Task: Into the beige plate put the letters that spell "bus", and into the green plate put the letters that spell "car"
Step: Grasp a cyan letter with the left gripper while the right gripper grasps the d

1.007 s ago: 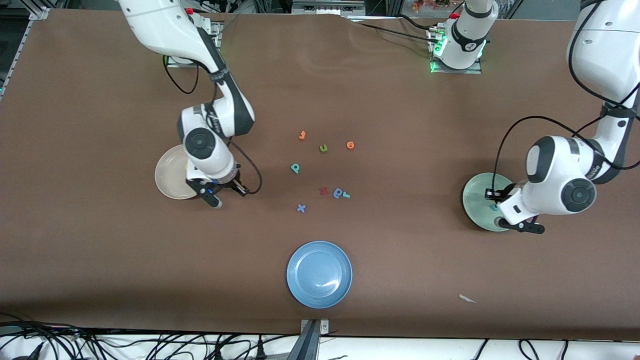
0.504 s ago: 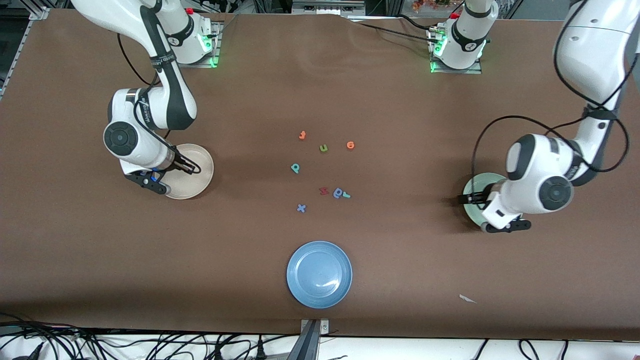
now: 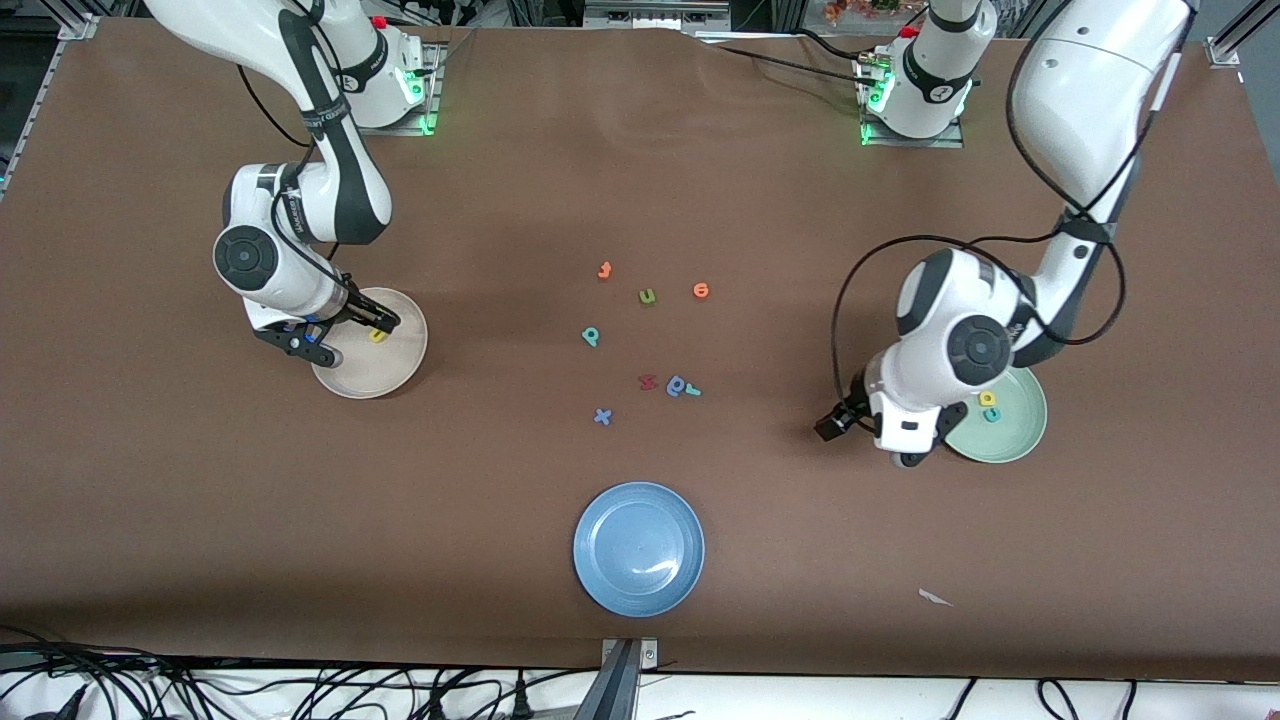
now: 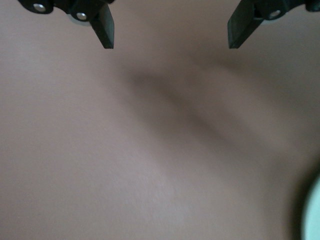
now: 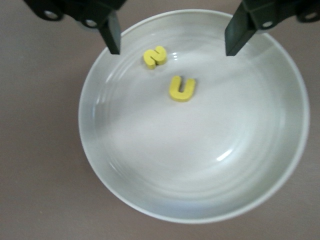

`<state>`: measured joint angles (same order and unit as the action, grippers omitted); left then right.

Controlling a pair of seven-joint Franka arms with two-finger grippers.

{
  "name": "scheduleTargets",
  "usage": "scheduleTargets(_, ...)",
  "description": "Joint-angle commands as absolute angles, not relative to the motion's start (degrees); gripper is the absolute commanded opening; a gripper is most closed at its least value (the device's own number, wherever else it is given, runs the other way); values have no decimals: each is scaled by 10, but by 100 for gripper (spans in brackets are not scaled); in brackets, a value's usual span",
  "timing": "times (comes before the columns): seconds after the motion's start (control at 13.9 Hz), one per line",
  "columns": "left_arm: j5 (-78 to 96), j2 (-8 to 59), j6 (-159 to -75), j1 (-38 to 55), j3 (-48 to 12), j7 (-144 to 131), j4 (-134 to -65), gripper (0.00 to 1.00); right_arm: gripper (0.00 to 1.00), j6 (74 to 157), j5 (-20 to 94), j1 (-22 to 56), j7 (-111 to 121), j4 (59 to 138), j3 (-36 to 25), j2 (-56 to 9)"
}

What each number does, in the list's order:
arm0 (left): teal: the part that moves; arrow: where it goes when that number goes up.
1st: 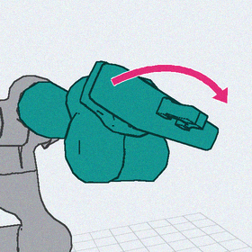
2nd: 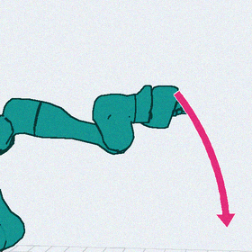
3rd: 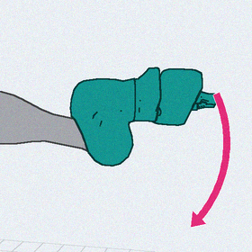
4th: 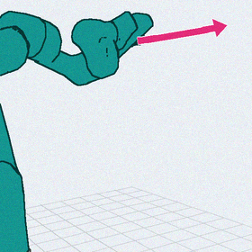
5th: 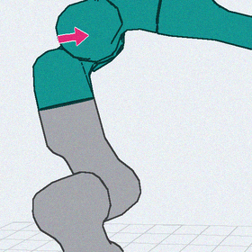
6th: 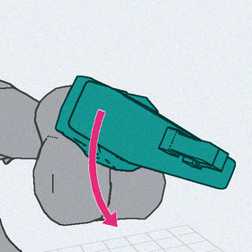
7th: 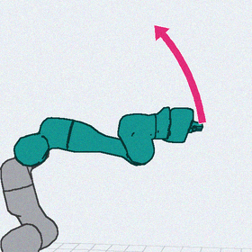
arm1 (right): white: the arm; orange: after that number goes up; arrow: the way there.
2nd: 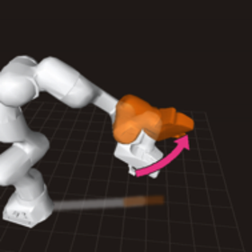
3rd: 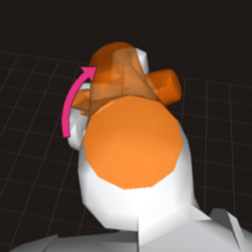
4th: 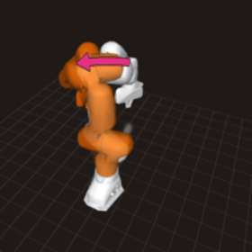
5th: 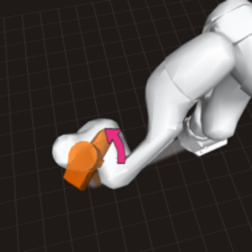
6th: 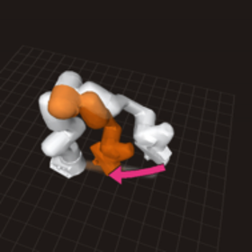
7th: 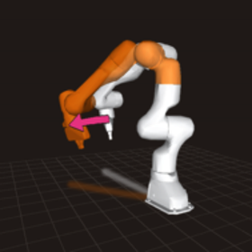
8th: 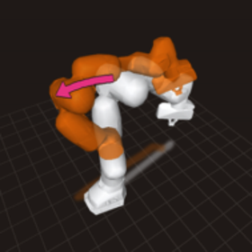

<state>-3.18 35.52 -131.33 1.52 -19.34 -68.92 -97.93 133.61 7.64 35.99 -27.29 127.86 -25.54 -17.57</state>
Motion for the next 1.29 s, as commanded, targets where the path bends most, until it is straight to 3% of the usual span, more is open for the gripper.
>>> scheduleTargets(0.0,-25,388,-1331,60,-185,-827,-948,100,100,1334,81,367,-313,1247,-209,-163)
scheduleTargets(0.36,-25,420,-1332,173,-136,-988,-909,100,100,1339,90,373,-409,1175,-100,-204)
scheduleTargets(0.58,-25,459,-1332,223,-112,-1061,-867,100,100,1334,92,377,-452,1084,-48,-266)
scheduleTargets(0.86,-24,489,-1332,276,-73,-1103,-832,100,100,1295,92,381,-490,1000,-44,-319)
scheduleTargets(1.22,-23,507,-1332,288,-73,-1124,-809,97,99,1316,98,412,-632,980,-44,-356)
